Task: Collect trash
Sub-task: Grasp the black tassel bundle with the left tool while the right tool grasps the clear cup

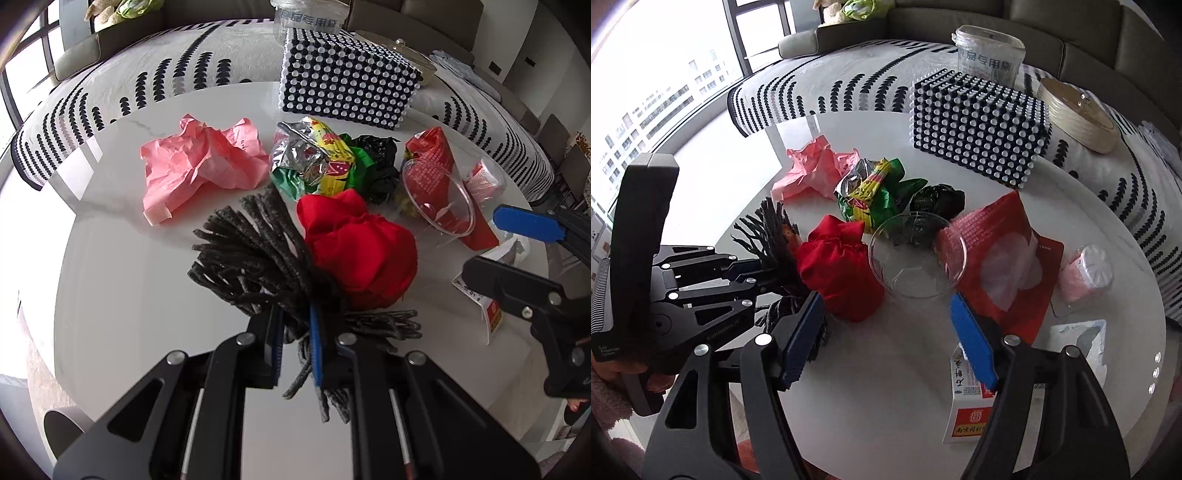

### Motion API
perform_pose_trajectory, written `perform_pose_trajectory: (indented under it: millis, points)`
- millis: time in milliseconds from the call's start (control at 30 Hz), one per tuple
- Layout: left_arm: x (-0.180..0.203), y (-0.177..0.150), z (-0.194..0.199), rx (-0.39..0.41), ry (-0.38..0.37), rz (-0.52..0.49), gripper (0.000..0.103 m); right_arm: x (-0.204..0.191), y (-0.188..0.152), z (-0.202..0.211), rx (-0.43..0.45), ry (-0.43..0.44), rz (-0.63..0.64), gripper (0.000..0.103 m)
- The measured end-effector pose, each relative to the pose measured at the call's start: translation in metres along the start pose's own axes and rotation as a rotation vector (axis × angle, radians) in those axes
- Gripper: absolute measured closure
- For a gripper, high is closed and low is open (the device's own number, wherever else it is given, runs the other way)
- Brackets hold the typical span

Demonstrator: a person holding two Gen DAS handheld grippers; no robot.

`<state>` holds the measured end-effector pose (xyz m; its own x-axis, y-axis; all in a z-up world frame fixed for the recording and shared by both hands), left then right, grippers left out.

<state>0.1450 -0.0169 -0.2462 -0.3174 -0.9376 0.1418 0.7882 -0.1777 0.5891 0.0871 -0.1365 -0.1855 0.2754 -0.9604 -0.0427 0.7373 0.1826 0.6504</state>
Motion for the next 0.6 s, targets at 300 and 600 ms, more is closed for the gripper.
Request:
perform_pose_trajectory:
  millis: [300, 600]
  points:
    - [-0.006, 0.004, 0.009, 0.026, 0.015, -0.002, 0.091, -0.002, 0.009, -0.042, -0.071, -0.005, 0.095, 0.063]
    - [-0.012, 0.002, 0.013, 0.029, 0.015, 0.007, 0.091, 0.002, 0.008, -0.054, -0.117, -0.030, 0.105, 0.096]
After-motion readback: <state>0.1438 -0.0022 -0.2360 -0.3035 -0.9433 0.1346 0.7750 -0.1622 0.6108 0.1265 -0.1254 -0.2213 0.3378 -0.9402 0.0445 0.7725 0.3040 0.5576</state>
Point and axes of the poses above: each gripper's, at about its wrist camera, not at the fingertips, and z roughly against the way its jaws point, x to its right, y to its top, the point moved 5 cm from there along -z, roughly the way its jaws point, and after that the axes turned 8 degrees about x, right-handed, at the moved point
